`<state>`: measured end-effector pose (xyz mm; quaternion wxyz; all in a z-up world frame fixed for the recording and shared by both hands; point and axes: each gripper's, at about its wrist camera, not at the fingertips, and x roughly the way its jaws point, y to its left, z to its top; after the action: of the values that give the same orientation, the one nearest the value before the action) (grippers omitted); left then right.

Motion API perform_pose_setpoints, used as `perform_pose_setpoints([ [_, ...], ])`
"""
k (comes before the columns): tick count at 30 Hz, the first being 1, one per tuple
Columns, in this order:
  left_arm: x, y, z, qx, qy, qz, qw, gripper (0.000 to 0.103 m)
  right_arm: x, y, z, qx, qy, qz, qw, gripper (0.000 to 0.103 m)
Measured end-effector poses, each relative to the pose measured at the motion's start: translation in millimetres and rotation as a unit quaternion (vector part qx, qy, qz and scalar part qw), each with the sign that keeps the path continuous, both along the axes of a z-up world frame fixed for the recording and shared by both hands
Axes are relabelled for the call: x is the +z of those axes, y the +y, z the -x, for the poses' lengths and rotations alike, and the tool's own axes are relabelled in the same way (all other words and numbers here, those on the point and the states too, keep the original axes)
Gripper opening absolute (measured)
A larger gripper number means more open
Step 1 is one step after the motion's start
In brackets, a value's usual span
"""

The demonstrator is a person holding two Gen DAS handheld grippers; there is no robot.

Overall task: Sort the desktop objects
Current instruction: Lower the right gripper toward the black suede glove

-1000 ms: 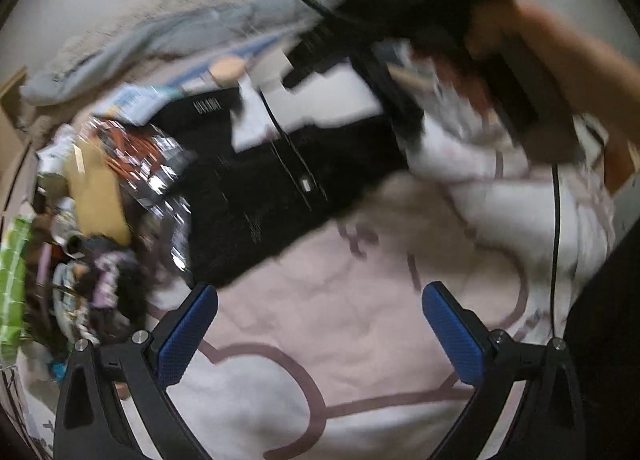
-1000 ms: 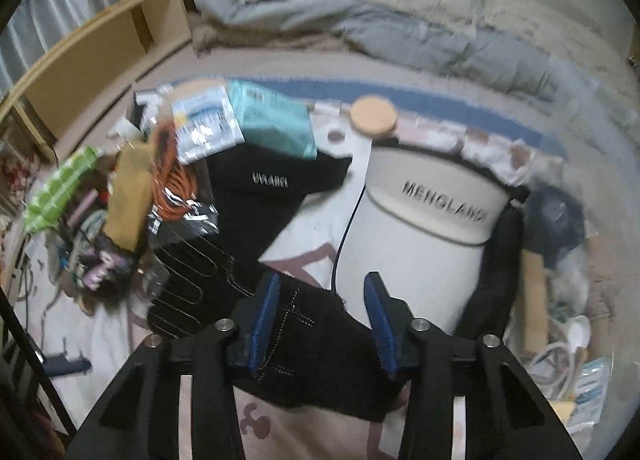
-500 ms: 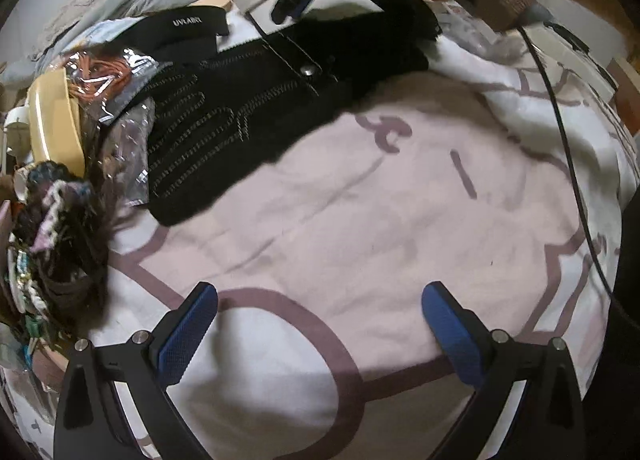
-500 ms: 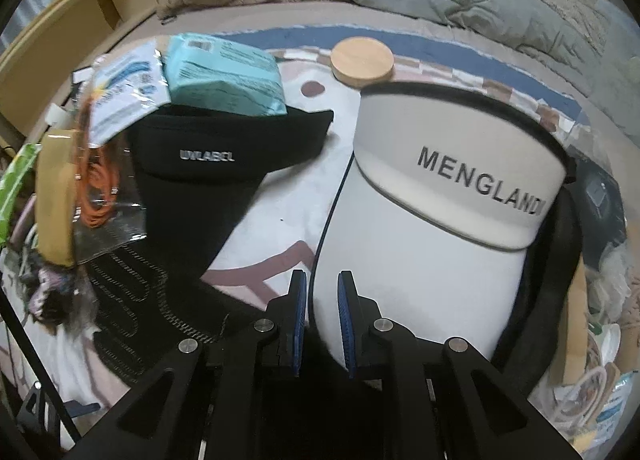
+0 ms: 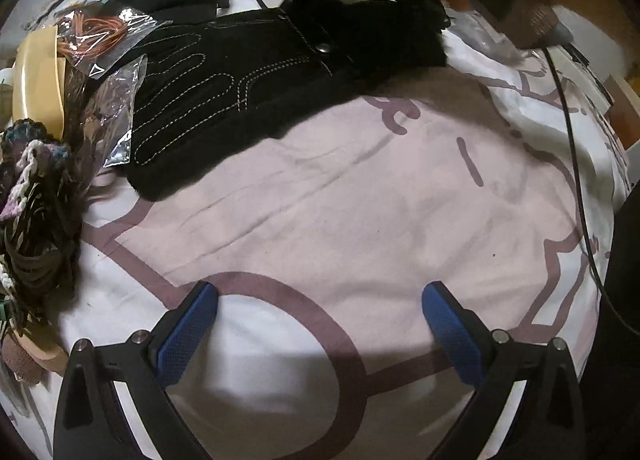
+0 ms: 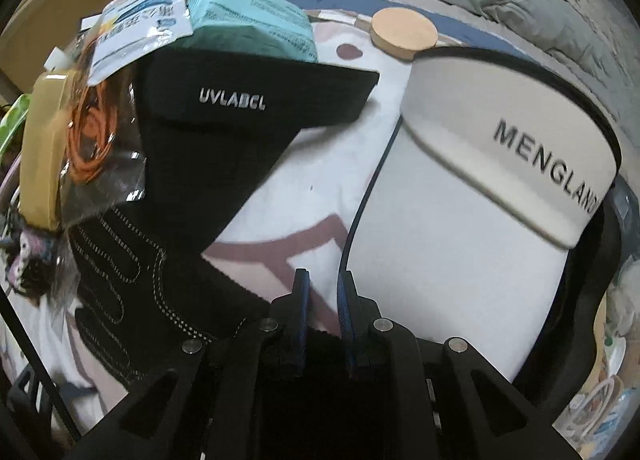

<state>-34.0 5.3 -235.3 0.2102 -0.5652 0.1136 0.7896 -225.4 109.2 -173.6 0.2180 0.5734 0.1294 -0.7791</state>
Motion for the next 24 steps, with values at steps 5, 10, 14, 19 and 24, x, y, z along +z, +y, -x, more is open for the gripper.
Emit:
perform_pose_setpoints([
  [5,13,-9,2,0.028,-0.008,-0.018,0.9994,0.103,0,15,-14,0.008,-0.025,0.013,1.0,0.016],
  [10,31,-24,8,0.071,-0.01,-0.054,0.996,0.102,-14,30,-36,0.021,-0.057,0.004,0.998,0.016],
  [14,46,-31,12,0.091,-0.003,-0.078,0.9928,0.101,-9,42,-53,0.028,-0.082,0.022,0.996,0.016],
  [19,57,-38,13,0.106,0.001,-0.105,0.9888,0.101,-5,52,-82,0.052,-0.117,0.044,0.991,0.016],
  [24,54,-27,3,0.116,0.01,-0.108,0.9872,0.096,3,54,-104,0.107,-0.143,0.046,0.983,0.016],
])
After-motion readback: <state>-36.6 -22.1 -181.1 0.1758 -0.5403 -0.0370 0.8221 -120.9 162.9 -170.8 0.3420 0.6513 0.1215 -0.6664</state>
